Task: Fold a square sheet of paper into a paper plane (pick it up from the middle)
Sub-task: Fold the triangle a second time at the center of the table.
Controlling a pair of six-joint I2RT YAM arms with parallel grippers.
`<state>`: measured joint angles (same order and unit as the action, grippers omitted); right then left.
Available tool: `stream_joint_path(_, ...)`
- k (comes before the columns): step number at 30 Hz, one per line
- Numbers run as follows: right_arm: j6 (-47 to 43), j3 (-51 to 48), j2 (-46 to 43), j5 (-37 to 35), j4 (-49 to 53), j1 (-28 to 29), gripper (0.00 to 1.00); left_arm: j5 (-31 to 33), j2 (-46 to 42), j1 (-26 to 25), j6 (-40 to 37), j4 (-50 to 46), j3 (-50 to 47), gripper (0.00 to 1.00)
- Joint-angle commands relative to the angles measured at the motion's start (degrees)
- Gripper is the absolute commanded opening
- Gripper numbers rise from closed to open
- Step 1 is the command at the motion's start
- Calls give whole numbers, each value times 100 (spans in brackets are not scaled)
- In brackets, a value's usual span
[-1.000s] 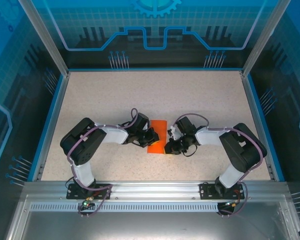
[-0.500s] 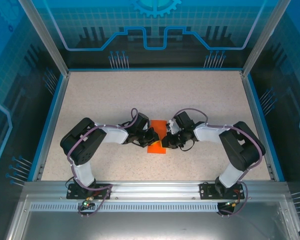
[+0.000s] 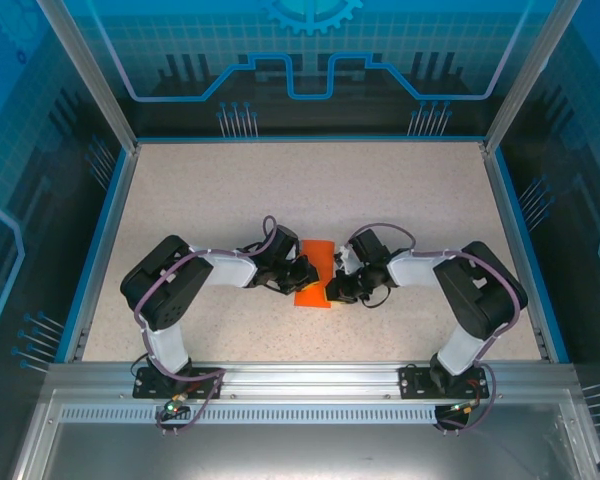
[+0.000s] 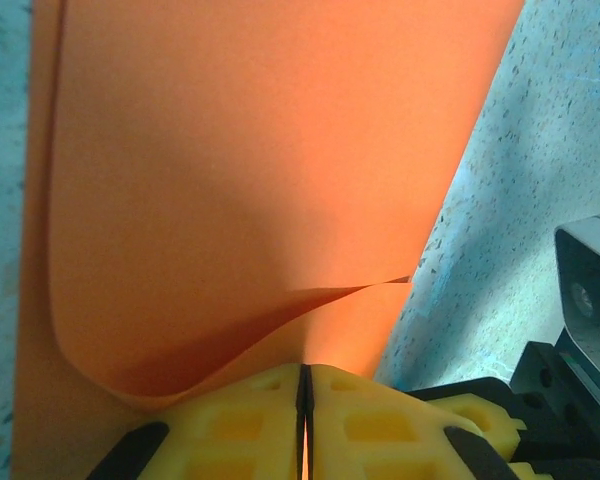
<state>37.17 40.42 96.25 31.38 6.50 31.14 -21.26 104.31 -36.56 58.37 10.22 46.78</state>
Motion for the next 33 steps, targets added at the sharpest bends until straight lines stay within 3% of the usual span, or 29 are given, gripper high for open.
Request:
stream_joint_path(1, 58, 90, -326, -10, 293, 42, 10, 104, 76, -41, -124, -354, 59, 11)
stream_joint_path(9, 118, 668, 240, 83, 299, 338, 11, 62, 145, -43, -105, -324, 81, 11)
stream_joint_path(16, 404, 382, 750, -290, -6, 274, 10, 78, 108, -38, -107, -360, 48, 11)
stream_joint_path(33, 248, -18, 60, -152, 412, 288, 12, 201, 61, -45, -106, -452, 27, 11)
